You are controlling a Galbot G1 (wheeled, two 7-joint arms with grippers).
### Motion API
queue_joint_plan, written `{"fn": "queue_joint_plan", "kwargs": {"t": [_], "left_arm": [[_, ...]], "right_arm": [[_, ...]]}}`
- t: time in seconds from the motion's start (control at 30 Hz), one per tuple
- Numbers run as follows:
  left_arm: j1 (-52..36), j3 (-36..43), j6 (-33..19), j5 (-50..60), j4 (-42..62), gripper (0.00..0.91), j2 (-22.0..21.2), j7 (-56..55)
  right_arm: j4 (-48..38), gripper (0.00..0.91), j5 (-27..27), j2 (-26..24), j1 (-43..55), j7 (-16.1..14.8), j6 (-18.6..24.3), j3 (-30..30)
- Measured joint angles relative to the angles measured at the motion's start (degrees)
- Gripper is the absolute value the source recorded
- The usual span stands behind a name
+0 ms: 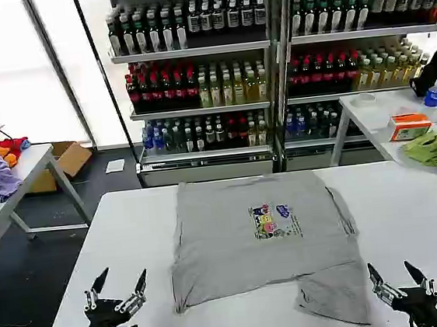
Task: Fold and organize the clothes.
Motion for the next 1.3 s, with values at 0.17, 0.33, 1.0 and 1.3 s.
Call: {"fn": "queue_joint_plan", "kwargs": {"t": [0.17, 0.33, 1.0, 1.3], "left_arm": [[-0.03, 2.93, 6.2, -4.43, -0.51, 0.907, 4.5, -3.33], [-1.27, 5.64, 11.18, -7.58, -0.79, 0.907, 6.64, -5.26], [-8.96, 16.35, 17.11, -3.93, 4.32, 0.907, 4.96, -10.18], [-9.3, 19.74, 16.31, -0.9, 6.6, 0.695, 2.18, -10.62]], "right_arm": [[1.37, 0.907, -1.13, 0.09, -1.5, 2.94, -4.14, -2.52], [2.17, 0.907, -2.49, 0.85, -2.08, 5.27, -6.37, -5.14], [1.07, 0.907, -5.88, 4.33, -0.44, 8.8, -8.45, -10.74], [-0.05, 0.0, -6.48, 4.74, 0.34, 8.95, -7.54, -11.43]]}}
